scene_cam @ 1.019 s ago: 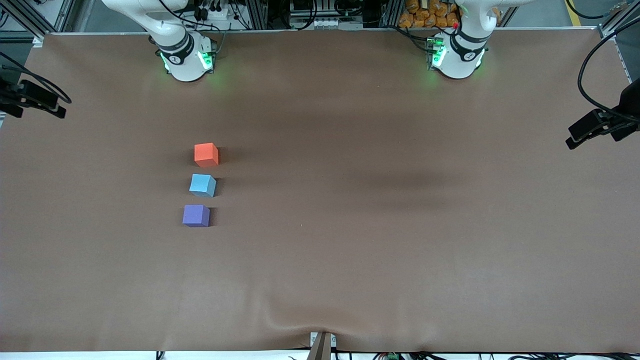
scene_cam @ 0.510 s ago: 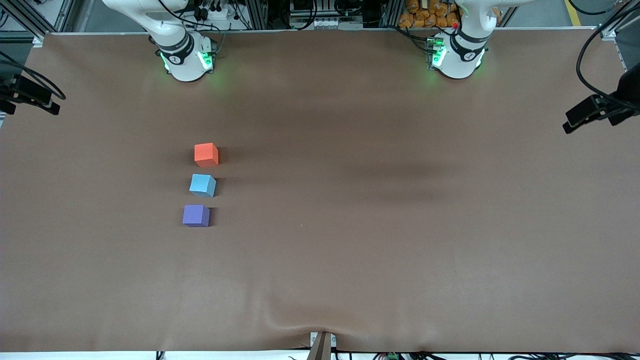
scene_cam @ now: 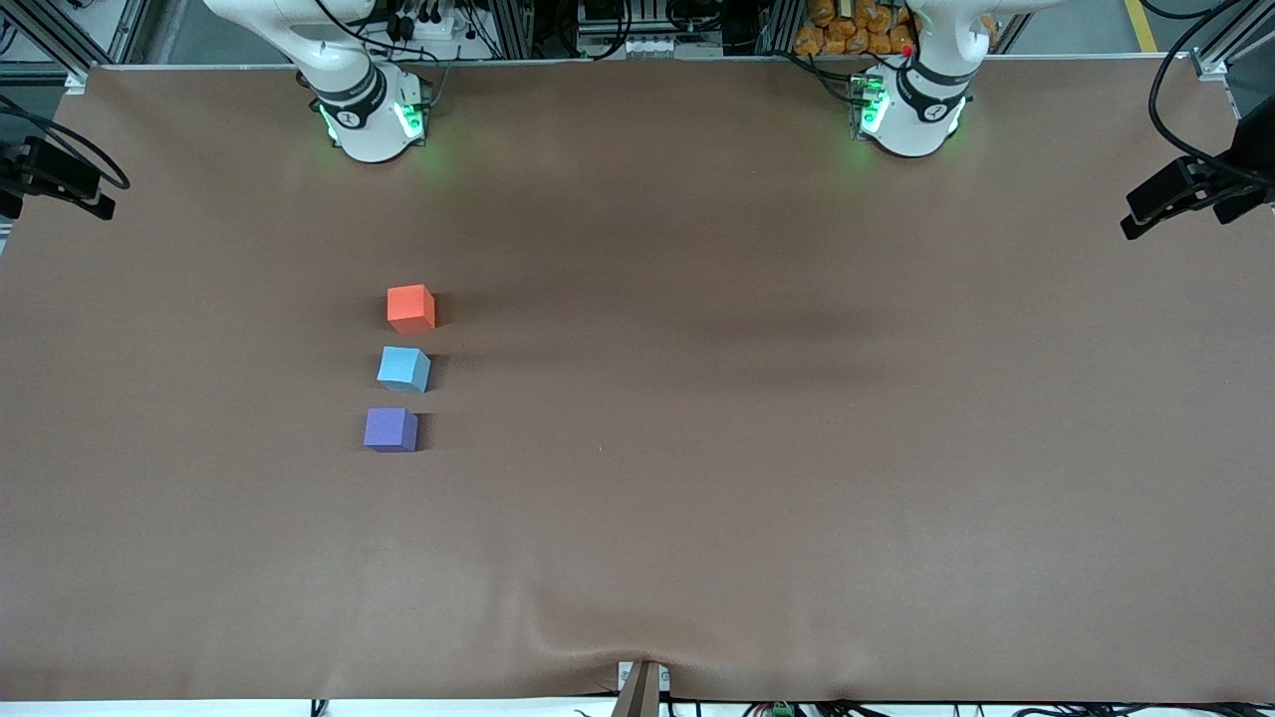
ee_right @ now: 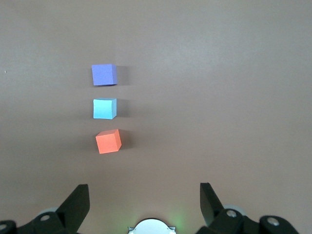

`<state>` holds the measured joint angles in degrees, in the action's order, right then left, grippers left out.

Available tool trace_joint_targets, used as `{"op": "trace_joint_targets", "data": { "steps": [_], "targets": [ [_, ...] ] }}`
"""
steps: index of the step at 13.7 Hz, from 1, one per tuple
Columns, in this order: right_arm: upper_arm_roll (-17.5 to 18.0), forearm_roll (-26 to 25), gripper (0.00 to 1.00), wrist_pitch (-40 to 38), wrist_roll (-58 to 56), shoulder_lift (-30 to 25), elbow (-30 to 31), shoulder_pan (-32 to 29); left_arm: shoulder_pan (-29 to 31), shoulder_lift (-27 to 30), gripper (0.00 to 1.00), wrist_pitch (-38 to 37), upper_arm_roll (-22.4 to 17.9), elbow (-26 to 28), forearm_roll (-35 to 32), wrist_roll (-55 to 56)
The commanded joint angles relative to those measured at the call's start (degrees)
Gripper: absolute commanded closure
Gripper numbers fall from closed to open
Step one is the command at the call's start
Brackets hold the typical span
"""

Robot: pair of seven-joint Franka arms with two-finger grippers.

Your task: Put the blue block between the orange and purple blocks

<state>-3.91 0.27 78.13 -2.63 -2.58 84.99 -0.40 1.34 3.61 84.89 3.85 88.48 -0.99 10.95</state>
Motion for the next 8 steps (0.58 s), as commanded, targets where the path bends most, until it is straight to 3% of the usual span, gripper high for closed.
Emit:
{"op": "trace_joint_targets", "data": {
  "steps": [1, 8],
  "targets": [
    [1.1, -0.97, 0.0, -1.14, -0.7, 0.65, -1.49, -1.19, 0.06, 0.52, 0.0, -0.78, 2.91, 0.47, 0.55, -0.32],
    [1.19, -0.62, 0.0, -1.76, -0.44, 0.74, -1.4, -1.1, 0.15, 0.35, 0.0, -0.78, 2.83, -0.85, 0.38, -0.41]
  ]
}}
